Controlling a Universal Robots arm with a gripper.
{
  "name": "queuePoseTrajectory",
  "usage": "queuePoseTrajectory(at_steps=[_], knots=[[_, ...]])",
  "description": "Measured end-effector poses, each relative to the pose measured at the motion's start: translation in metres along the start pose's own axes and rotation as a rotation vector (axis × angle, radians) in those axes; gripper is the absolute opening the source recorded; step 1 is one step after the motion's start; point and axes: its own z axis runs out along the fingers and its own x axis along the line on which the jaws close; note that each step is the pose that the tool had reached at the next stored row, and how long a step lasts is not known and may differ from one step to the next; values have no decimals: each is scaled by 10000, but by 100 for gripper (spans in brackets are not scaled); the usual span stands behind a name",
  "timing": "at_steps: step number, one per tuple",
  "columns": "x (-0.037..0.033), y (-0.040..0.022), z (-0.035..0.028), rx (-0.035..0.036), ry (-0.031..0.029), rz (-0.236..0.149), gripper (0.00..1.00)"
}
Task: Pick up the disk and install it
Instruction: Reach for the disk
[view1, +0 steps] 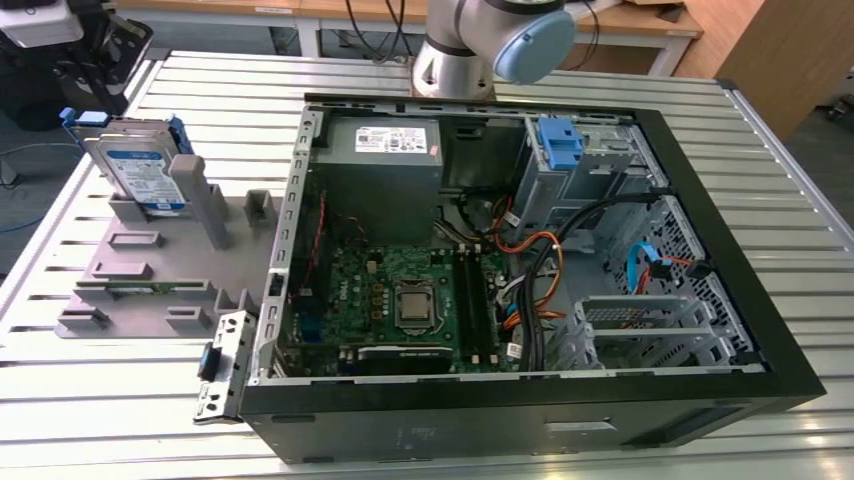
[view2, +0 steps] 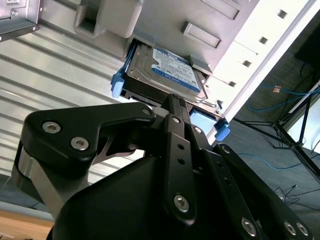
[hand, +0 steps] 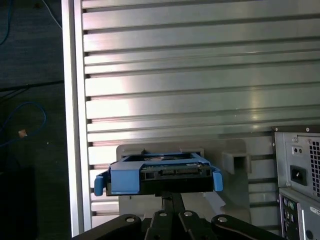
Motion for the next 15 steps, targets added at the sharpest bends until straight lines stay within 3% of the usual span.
queuePoseTrajectory(at_steps=[15], knots=[[52, 44, 68, 1, 2, -2, 11]])
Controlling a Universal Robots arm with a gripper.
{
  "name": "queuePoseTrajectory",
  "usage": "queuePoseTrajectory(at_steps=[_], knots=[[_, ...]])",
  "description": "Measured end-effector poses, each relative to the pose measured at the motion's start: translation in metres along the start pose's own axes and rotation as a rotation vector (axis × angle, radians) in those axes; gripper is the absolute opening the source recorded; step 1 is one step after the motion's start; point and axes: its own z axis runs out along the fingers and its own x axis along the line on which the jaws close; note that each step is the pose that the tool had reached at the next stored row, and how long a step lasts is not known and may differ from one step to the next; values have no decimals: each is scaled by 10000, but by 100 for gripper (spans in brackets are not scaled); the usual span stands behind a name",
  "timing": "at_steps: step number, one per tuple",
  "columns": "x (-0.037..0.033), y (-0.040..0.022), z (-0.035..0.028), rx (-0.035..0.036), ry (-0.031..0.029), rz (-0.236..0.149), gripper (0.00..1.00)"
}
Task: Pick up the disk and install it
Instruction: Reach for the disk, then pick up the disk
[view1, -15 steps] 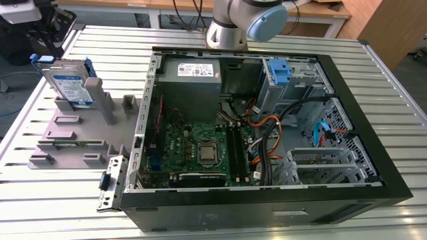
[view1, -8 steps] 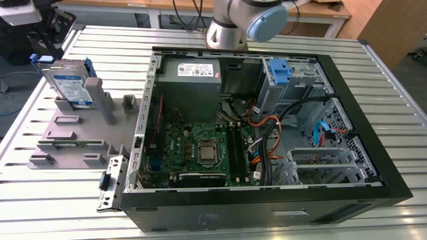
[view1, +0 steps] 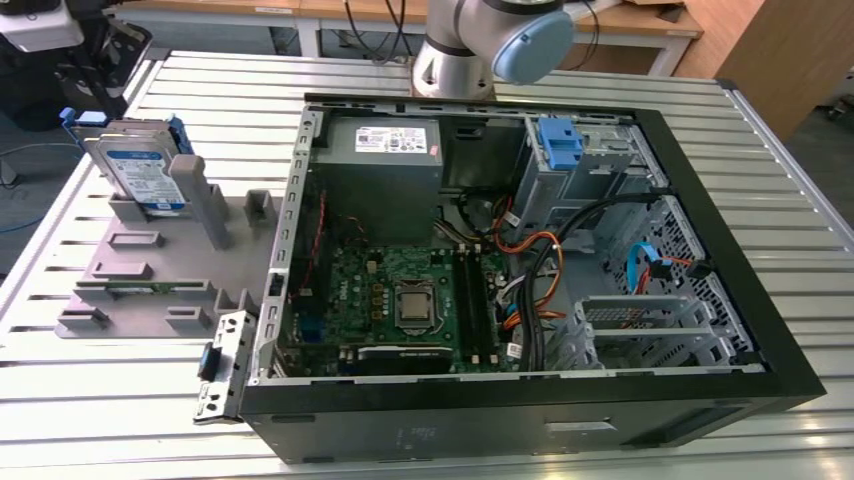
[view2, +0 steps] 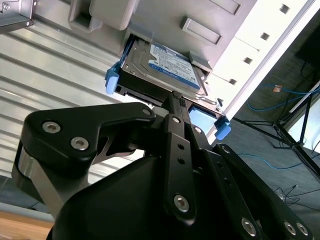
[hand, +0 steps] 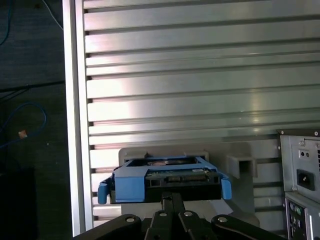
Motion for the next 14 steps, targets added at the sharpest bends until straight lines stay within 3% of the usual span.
queuePoseTrajectory(at_steps=[14], knots=[[2, 4, 49, 1, 1, 0, 11]])
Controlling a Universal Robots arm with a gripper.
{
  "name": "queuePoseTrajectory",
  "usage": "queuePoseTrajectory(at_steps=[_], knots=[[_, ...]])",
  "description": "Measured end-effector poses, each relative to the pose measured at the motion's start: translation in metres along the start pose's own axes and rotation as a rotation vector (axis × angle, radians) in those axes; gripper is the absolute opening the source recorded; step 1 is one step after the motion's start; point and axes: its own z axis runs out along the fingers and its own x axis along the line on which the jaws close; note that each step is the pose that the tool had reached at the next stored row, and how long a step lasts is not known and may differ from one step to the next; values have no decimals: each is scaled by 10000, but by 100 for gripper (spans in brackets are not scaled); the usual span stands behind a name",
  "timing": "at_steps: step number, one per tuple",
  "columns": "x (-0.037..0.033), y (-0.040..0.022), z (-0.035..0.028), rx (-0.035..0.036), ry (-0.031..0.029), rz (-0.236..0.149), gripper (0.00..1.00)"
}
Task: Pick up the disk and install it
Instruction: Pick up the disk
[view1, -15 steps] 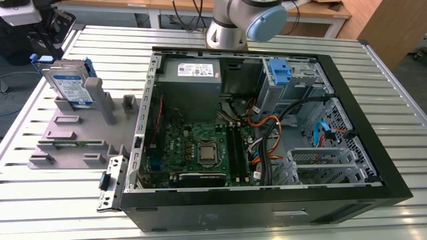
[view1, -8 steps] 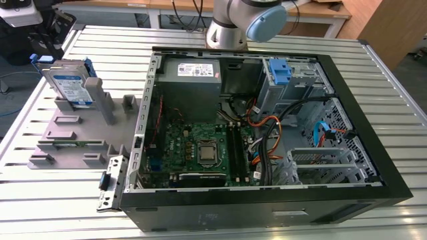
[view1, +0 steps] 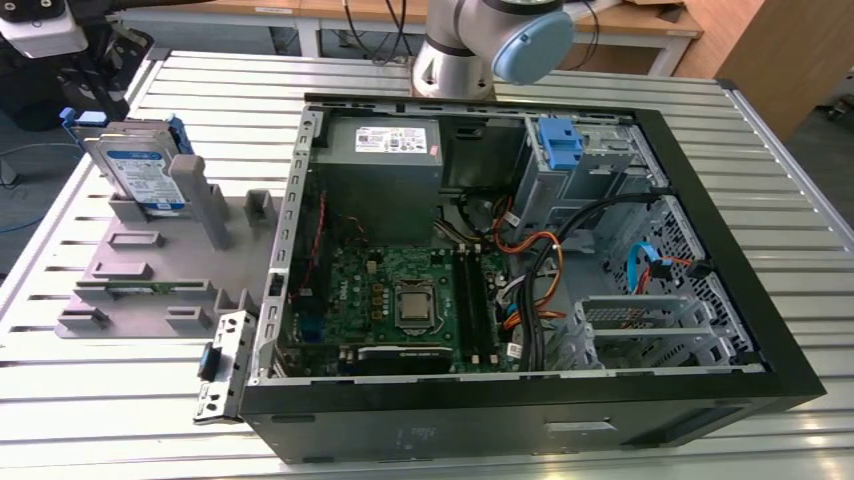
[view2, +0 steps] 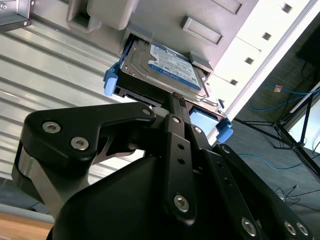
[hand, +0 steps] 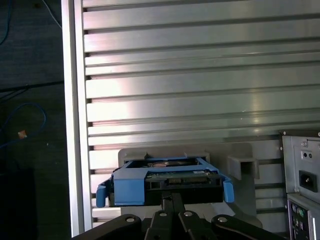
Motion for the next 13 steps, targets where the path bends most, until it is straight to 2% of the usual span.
queuePoseTrajectory(at_steps=[10, 13], knots=[[0, 0, -1, -1, -1, 0, 11], [1, 1, -34, -1, -1, 0, 11]])
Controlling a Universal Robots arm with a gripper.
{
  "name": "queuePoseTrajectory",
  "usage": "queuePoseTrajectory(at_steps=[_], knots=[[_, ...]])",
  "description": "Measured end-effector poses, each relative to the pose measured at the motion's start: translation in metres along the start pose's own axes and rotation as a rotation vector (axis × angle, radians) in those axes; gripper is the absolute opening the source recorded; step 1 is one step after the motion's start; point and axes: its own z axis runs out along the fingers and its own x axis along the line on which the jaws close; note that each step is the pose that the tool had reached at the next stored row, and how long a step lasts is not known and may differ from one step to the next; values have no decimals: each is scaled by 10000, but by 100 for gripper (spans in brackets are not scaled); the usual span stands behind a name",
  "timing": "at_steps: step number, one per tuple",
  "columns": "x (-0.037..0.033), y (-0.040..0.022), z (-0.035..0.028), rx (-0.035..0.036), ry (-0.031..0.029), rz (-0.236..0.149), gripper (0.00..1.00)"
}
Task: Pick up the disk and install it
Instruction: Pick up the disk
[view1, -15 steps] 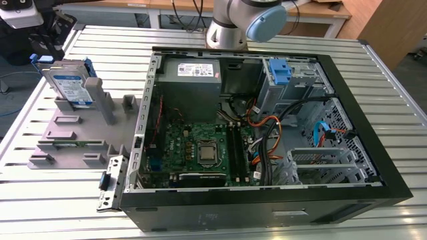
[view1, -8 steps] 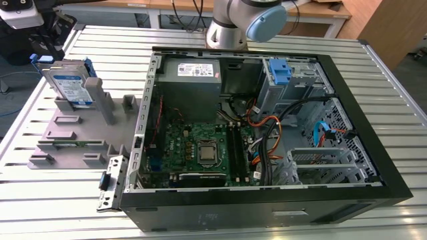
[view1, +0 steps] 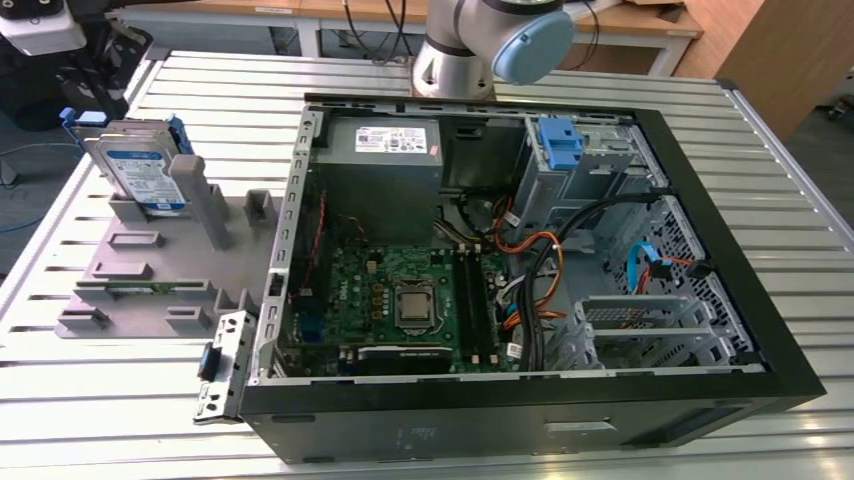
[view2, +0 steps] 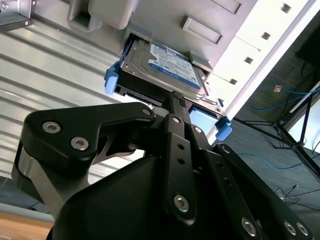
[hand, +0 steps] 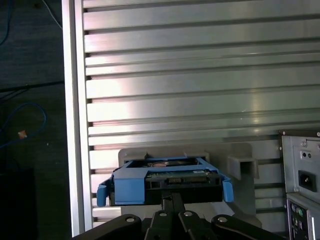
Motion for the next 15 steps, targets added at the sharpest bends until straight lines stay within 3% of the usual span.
queuePoseTrajectory(at_steps=[3, 10, 15], knots=[[1, 2, -38, 1, 0, 0, 11], [1, 2, -44, 2, 3, -66, 11], [1, 2, -43, 23, 46, -1006, 11]])
